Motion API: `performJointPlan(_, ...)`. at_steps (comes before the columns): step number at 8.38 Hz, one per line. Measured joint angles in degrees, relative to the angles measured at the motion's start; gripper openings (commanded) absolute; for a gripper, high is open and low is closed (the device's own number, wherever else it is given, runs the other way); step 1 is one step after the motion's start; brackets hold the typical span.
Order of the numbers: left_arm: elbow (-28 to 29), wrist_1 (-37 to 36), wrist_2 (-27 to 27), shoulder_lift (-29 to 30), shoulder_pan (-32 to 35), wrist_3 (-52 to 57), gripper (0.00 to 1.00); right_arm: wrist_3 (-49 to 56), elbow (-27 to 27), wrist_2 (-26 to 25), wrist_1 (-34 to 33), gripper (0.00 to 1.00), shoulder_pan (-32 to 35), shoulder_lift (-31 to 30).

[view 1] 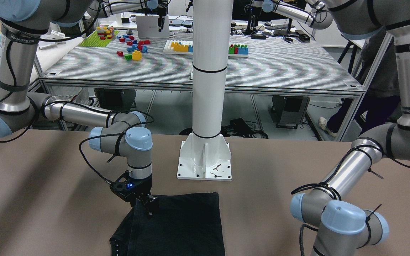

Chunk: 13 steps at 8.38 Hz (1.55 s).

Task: Fold clothes

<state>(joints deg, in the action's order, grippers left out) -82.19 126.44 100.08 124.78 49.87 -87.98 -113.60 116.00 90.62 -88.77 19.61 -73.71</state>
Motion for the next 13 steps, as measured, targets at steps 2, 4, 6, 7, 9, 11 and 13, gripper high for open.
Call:
performJointPlan(2,-0.49,-0.04,-0.56,0.02,-0.36,-0.43,1.0,-6.48,0.98,-2.27,0.09,0.77,-3.74,-2.43)
performJointPlan(4,-1.09,-0.06,-1.43,-0.21,-0.7,-0.63,1.0,-8.41,0.3,-2.92,1.91,0.76,-4.74,-2.92)
performJointPlan(6,-1.68,-0.2,-2.99,-0.37,-1.77,-0.84,1.0,-9.3,-0.48,-3.03,4.23,0.76,-5.01,-3.37)
performJointPlan(7,-1.78,-0.26,-3.51,-0.39,-2.19,-0.99,1.0,-9.45,-0.6,-3.1,4.63,0.76,-5.66,-3.81)
performJointPlan(9,-1.89,-0.3,-4.79,-0.37,-2.96,-1.34,1.0,-9.66,-0.65,-3.12,4.88,0.63,-6.65,-4.52)
performJointPlan(11,-2.37,-0.45,-5.81,-0.35,-3.66,-1.56,1.0,-9.77,-0.69,-3.12,4.92,0.3,-6.9,-5.21)
performJointPlan(13,-3.98,-2.4,-6.14,-0.39,-3.92,-1.58,1.0,-9.95,-0.75,-3.13,4.92,0.03,-6.95,-5.16)
